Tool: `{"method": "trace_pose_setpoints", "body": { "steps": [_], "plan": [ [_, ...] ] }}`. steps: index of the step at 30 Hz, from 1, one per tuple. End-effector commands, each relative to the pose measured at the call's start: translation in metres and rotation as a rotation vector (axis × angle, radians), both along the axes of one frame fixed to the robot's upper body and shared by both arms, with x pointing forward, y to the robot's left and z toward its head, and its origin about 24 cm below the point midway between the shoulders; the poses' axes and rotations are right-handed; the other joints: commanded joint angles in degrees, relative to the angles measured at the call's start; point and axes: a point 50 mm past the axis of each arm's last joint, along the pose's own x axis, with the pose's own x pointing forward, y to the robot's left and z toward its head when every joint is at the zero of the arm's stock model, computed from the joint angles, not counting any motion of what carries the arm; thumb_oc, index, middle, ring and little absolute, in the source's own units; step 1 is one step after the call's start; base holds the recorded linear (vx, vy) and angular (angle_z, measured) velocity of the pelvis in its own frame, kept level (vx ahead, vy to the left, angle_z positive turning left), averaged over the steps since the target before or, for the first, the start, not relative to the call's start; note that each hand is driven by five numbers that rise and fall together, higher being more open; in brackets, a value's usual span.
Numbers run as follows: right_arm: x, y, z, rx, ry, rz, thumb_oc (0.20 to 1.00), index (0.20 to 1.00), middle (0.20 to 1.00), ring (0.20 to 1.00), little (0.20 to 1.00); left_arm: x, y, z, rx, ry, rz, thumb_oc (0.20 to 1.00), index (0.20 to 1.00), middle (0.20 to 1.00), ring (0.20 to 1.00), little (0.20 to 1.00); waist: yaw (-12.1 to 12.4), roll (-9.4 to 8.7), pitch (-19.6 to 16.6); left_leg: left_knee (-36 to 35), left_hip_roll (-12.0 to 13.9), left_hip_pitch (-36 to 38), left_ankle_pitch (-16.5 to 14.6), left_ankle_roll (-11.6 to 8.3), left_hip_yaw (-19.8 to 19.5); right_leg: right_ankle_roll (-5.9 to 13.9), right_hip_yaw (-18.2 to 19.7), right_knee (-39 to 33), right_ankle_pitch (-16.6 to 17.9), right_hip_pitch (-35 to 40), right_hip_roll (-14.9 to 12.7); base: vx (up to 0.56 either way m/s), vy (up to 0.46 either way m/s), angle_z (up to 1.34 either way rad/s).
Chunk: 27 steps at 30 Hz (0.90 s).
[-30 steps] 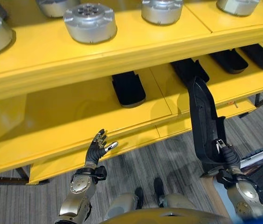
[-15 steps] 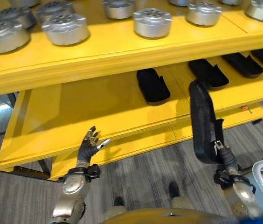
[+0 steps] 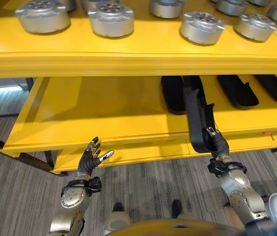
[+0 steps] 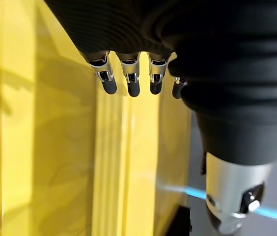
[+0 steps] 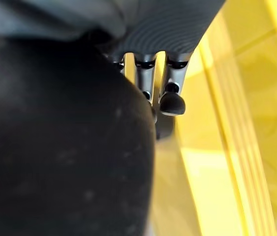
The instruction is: Move parts from the plastic box to the shelf.
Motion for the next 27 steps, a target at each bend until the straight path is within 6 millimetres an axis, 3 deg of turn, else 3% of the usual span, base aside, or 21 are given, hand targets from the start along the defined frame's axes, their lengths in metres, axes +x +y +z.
{"method": "trace_pose_setpoints", "body": {
  "steps": [1, 6, 12, 14, 15, 19, 20, 22, 23, 27],
  "plan": [
    [0.026, 0.008, 0.058, 0.028, -0.258, 0.051, 0.2, 0.2, 0.2, 0.2, 0.2, 0.01, -0.003, 0.025, 0.013, -0.12, -0.038, 1.0, 1.0, 1.0, 1.0, 1.0, 0.8, 1.94, 1.3, 0.6, 0.7, -2.5, 3.0, 1.43, 5.1, 2.09, -2.1, 5.4, -8.2, 3.8, -2.0, -0.06, -0.062, 0.01],
    [0.05, 0.04, 0.077, 0.014, -0.31, 0.14, 0.2, 0.2, 0.2, 0.2, 0.2, 0.013, -0.004, 0.03, 0.013, -0.136, -0.047, 1.0, 1.0, 1.0, 1.0, 1.0, 3.6, 2.06, 3.1, 1.2, 0.6, -4.6, 3.8, 1.08, 3.5, 1.64, -3.9, 5.5, -8.4, 3.4, -1.5, -0.04, -0.051, 0.09],
    [0.083, 0.067, 0.103, 0.021, -0.348, 0.123, 0.2, 0.2, 0.2, 0.2, 0.2, 0.022, -0.009, 0.039, 0.02, -0.163, -0.099, 1.0, 1.0, 1.0, 1.0, 1.0, 6.6, 2.6, 6.2, 3.2, -0.1, -8.4, 4.2, 0.88, 1.5, 1.25, -5.7, 7.0, -8.7, 1.6, -1.5, -0.1, -0.038, 0.2],
    [0.097, 0.069, 0.126, 0.02, -0.405, 0.085, 0.2, 0.2, 0.2, 0.2, 0.2, 0.027, -0.01, 0.043, 0.034, -0.178, -0.12, 1.0, 1.0, 1.0, 1.0, 1.0, 7.4, 3.41, 8.4, 5.0, -0.4, -11.2, 4.2, 1.04, 0.8, 0.97, -5.7, 9.0, -8.8, -1.3, -1.6, -0.25, 0.007, 0.13],
    [0.11, 0.069, 0.151, 0.021, -0.461, 0.037, 0.2, 0.2, 0.2, 0.2, 0.2, 0.032, -0.01, 0.048, 0.05, -0.196, -0.137, 1.0, 1.0, 1.0, 1.0, 1.0, 7.8, 4.25, 10.2, 6.4, -0.6, -13.6, 4.2, 1.29, 0.6, 0.91, -5.6, 11.4, -8.9, -4.7, -1.7, -0.23, 0.05, 0.06],
    [0.122, 0.068, 0.176, 0.017, -0.511, -0.012, 0.2, 0.2, 0.2, 0.2, 0.2, 0.036, -0.012, 0.052, 0.051, -0.213, -0.15, 1.0, 1.0, 1.0, 1.0, 1.0, 8.1, 4.99, 11.5, 7.8, -0.8, -15.9, 4.0, 1.59, 0.6, 0.83, -5.0, 13.9, -9.0, -8.3, -1.8, -0.12, 0.05, 0.0],
    [0.132, 0.066, 0.196, 0.01, -0.542, -0.063, 0.2, 0.2, 0.2, 0.2, 0.2, 0.038, -0.014, 0.055, 0.056, -0.225, -0.168, 1.0, 1.0, 1.0, 1.0, 1.0, 8.5, 5.55, 12.6, 9.0, -1.0, -18.1, 4.0, 1.77, 0.7, 0.74, -4.5, 15.5, -9.0, -10.8, -2.0, -0.14, 0.069, -0.03],
    [0.139, 0.065, 0.209, 0.014, -0.556, -0.102, 0.2, 0.2, 0.2, 0.2, 0.2, 0.04, -0.017, 0.056, 0.053, -0.23, -0.184, 1.0, 1.0, 1.0, 1.0, 1.0, 8.7, 5.98, 13.3, 9.8, -1.1, -19.5, 3.9, 1.84, 0.7, 0.69, -4.3, 16.4, -9.0, -12.3, -2.1, -0.12, 0.082, -0.06],
    [0.149, 0.062, 0.23, -0.01, -0.578, -0.178, 0.2, 0.2, 0.2, 0.2, 0.2, 0.043, -0.022, 0.058, 0.049, -0.242, -0.212, 1.0, 1.0, 1.0, 1.0, 1.0, 9.1, 6.82, 14.6, 11.4, -1.3, -21.5, 3.2, 2.14, 0.8, 0.66, -3.8, 18.3, -9.4, -14.8, -2.2, -0.1, 0.091, -0.01],
    [0.161, 0.051, 0.246, -0.049, -0.571, -0.287, 0.2, 0.2, 0.2, 0.2, 0.2, 0.047, -0.024, 0.06, 0.044, -0.26, -0.221, 1.0, 1.0, 1.0, 1.0, 1.0, 9.4, 7.45, 14.9, 13.6, -1.8, -24.7, 2.7, 2.4, 0.8, 0.6, -3.6, 19.7, -9.3, -17.4, -2.3, -0.06, 0.048, -0.06]
  ]
}}
